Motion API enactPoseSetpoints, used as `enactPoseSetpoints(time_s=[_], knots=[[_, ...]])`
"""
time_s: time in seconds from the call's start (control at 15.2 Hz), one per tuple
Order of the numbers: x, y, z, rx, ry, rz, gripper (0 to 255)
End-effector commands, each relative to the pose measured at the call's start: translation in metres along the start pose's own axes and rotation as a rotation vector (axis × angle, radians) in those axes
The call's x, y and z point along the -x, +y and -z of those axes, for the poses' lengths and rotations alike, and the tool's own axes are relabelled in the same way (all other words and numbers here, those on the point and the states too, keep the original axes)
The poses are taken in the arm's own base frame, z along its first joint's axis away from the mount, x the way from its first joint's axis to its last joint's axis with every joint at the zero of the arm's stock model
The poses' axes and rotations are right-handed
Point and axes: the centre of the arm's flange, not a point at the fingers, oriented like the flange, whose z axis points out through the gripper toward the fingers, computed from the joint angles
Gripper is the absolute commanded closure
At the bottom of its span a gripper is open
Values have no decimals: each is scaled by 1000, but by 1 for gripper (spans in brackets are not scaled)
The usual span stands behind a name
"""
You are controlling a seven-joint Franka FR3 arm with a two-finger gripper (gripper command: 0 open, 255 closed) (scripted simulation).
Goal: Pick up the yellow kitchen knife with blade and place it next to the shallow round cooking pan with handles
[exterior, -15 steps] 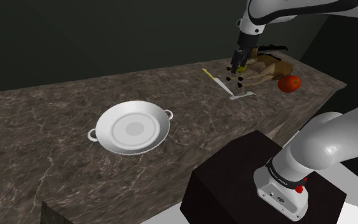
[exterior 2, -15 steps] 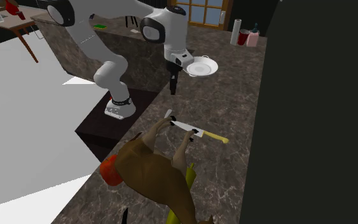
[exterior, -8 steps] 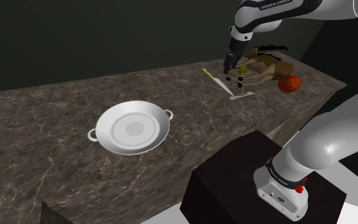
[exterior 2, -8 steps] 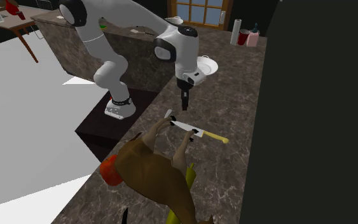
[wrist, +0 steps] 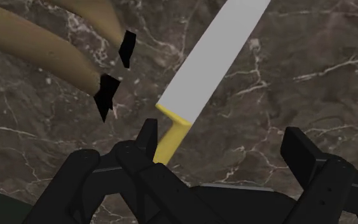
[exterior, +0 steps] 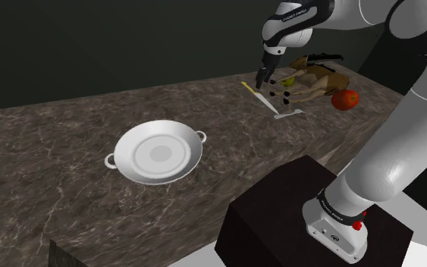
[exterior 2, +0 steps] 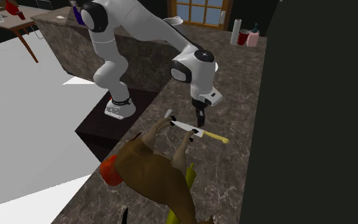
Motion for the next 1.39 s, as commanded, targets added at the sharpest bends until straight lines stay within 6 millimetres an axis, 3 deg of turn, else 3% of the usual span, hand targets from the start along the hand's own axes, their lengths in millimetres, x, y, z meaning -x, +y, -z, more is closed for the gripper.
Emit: enactPoseSetpoints(time_s=[0.0,0.13,0.66,1.12,1.19,1.32], knots=[[-15,18,-14,-3,13,11,0],[-27,31,-24,-6,23,20,0],[-28,31,-64,-6,23,20,0],[-28,31,-64,-6,23,20,0],[-28,31,-64,-6,23,20,255],[-28,31,-64,-6,23,20,255]])
